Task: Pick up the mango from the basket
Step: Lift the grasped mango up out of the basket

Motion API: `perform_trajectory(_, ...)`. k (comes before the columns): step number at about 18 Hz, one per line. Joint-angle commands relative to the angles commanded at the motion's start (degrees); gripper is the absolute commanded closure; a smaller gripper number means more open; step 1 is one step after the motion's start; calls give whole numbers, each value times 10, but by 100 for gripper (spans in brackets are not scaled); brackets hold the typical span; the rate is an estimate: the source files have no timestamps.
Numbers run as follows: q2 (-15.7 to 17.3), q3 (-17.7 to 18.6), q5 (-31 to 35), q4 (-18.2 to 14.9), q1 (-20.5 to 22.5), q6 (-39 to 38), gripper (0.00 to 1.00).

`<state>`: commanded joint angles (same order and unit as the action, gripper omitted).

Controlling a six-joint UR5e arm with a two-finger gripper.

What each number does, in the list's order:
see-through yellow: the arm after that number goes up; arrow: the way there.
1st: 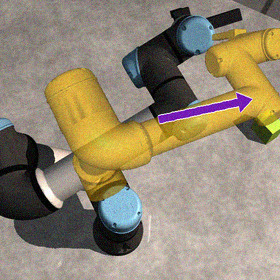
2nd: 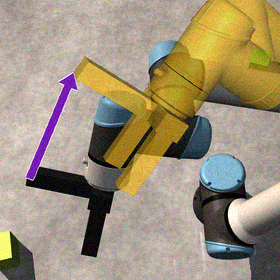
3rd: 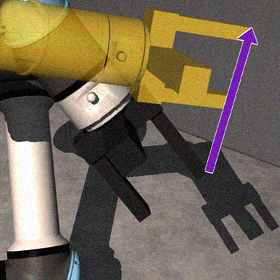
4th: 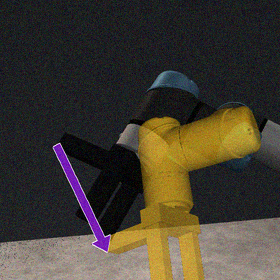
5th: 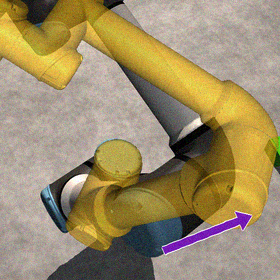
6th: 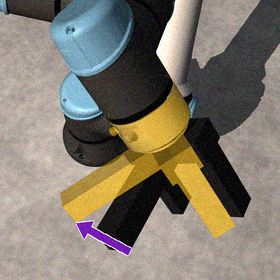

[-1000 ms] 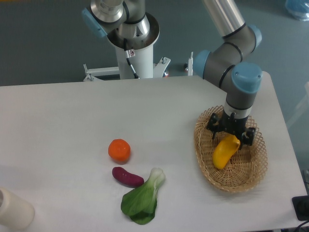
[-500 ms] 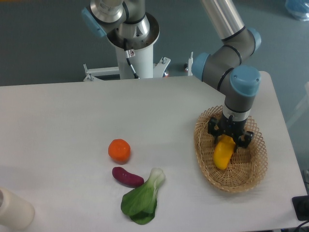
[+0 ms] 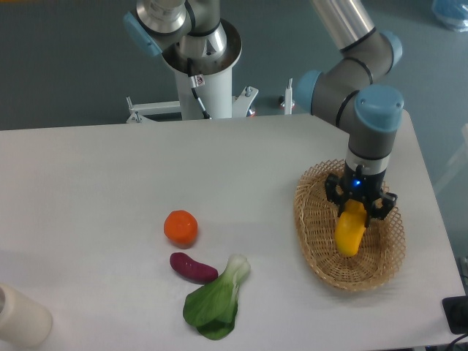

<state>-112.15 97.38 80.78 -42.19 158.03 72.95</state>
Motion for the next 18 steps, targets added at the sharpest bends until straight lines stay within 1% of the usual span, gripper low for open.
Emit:
perform_trajectory(3,28,-1,-48,-1,-5,-59,62)
perform_trajectory(6,58,6,-68,-5,-10,-76,62)
perform_trajectory(8,65,7,-69,-6,-11,-81,62)
perform_trajectory(10,69,5,-69,-6,-20,-107,62)
perform_trajectory(18,69,-3,-69,-5,-24,-109,62)
